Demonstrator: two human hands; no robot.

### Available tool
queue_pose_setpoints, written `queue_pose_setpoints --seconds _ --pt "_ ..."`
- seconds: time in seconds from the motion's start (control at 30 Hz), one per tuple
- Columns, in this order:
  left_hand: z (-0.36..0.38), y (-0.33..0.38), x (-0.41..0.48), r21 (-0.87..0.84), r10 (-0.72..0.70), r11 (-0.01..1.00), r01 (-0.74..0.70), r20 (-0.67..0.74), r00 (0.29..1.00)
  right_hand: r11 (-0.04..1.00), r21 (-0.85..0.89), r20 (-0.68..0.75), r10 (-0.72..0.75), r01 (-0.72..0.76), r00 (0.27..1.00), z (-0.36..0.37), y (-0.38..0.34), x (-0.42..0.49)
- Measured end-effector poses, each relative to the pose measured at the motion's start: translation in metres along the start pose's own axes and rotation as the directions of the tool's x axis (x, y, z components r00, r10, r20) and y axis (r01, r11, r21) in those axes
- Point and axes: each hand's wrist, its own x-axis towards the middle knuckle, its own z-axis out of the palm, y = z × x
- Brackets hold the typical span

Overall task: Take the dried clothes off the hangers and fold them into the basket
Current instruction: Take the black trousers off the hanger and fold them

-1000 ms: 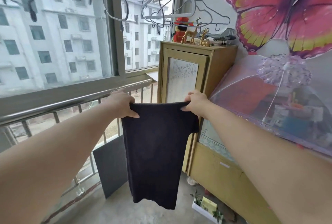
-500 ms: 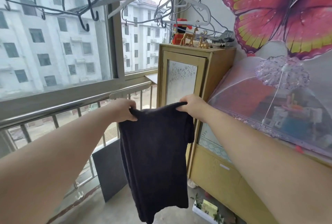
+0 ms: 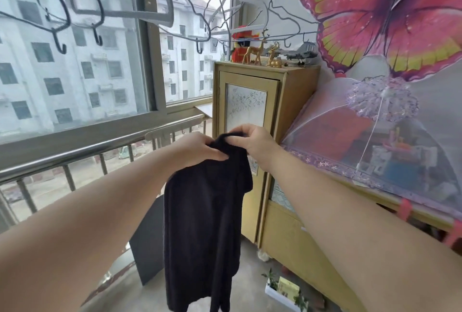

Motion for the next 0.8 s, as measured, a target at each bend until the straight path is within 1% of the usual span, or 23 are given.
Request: queue_pose_setpoints --seconds 0.03,0.07,0.1,0.13,0.17,0.2,0.23,0.27,0.37,0.4,0.43,0.5,0.57,0.6,0.63,0.67,0.7,0.73,0.77,0.8 --pt "-0.003 -0.001 0.000 -0.057 -0.022 0.998 0.021 -0.011 1.000 0.992 0.116 -0.010 0.044 -0.043 0.999 -0.005 0.008 0.000" --pt "-0.007 -0.002 0.001 -0.101 -0.044 0.994 0.041 -0.023 0.999 0.976 0.190 0.047 0.096 -0.103 0.994 -0.010 0.016 -0.002" --pt "-0.010 -0.003 0.002 -0.136 -0.059 0.989 0.053 -0.037 0.998 0.964 0.195 0.158 0.150 -0.180 0.976 -0.013 0.025 -0.004" --pt "-0.014 -0.002 0.000 -0.168 -0.069 0.984 0.059 -0.052 0.996 0.958 0.137 0.286 0.204 -0.250 0.936 -0.013 0.037 -0.007" --pt "-0.017 -0.001 -0.002 -0.201 -0.076 0.977 0.063 -0.061 0.995 0.954 0.045 0.387 0.257 -0.296 0.885 -0.008 0.047 -0.012" --pt "-0.020 0.000 -0.002 -0.236 -0.081 0.969 0.065 -0.058 0.995 0.948 -0.044 0.445 0.301 -0.315 0.843 0.000 0.058 -0.017" --pt "-0.022 0.001 -0.002 -0.275 -0.086 0.959 0.070 -0.046 0.995 0.941 -0.098 0.463 0.330 -0.323 0.822 0.011 0.064 -0.022" --pt "-0.024 0.003 -0.004 -0.312 -0.094 0.947 0.080 -0.028 0.995 0.935 -0.115 0.450 0.351 -0.336 0.822 0.020 0.069 -0.025" --pt "-0.032 0.003 -0.008 -0.389 -0.139 0.910 0.141 0.035 0.990 0.930 -0.101 0.369 0.366 -0.354 0.854 0.041 0.077 -0.026" --pt "-0.036 0.000 -0.009 -0.410 -0.170 0.893 0.185 0.072 0.983 0.920 -0.102 0.360 0.388 -0.378 0.848 0.041 0.075 -0.025" --pt "-0.040 -0.003 -0.011 -0.429 -0.197 0.874 0.228 0.117 0.973 0.906 -0.105 0.374 0.418 -0.409 0.828 0.039 0.074 -0.025" --pt "-0.048 -0.014 -0.015 -0.466 -0.232 0.832 0.302 0.203 0.951 0.891 -0.120 0.454 0.442 -0.438 0.774 0.033 0.070 -0.025" --pt "-0.057 -0.024 -0.021 -0.529 -0.223 0.787 0.318 0.237 0.946 0.892 -0.088 0.541 0.417 -0.444 0.731 0.023 0.066 -0.027" --pt "-0.063 -0.031 -0.022 -0.614 -0.192 0.736 0.284 0.213 0.958 0.891 -0.027 0.580 0.384 -0.454 0.718 0.018 0.065 -0.026" --pt "-0.068 -0.042 -0.020 -0.743 -0.143 0.639 0.200 0.141 0.980 0.883 0.061 0.602 0.339 -0.465 0.723 0.013 0.063 -0.026" --pt "-0.073 -0.052 -0.018 -0.883 -0.094 0.464 0.075 0.036 0.995 0.864 0.163 0.608 0.291 -0.475 0.738 0.008 0.059 -0.026" --pt "-0.077 -0.066 -0.015 -0.973 -0.072 0.227 -0.050 -0.068 0.995 0.837 0.264 0.588 0.254 -0.479 0.768 0.007 0.053 -0.026" --pt "-0.074 -0.079 -0.010 -0.994 -0.078 0.008 -0.109 -0.109 0.991 0.804 0.355 0.550 0.232 -0.476 0.802 0.007 0.049 -0.025" --pt "-0.063 -0.092 -0.007 -0.992 -0.110 -0.079 -0.098 -0.089 0.990 0.772 0.428 0.503 0.229 -0.470 0.833 0.009 0.045 -0.024" --pt "-0.043 -0.102 -0.007 -1.000 -0.169 -0.026 -0.018 -0.013 0.986 0.747 0.479 0.452 0.239 -0.460 0.859 0.012 0.042 -0.021"
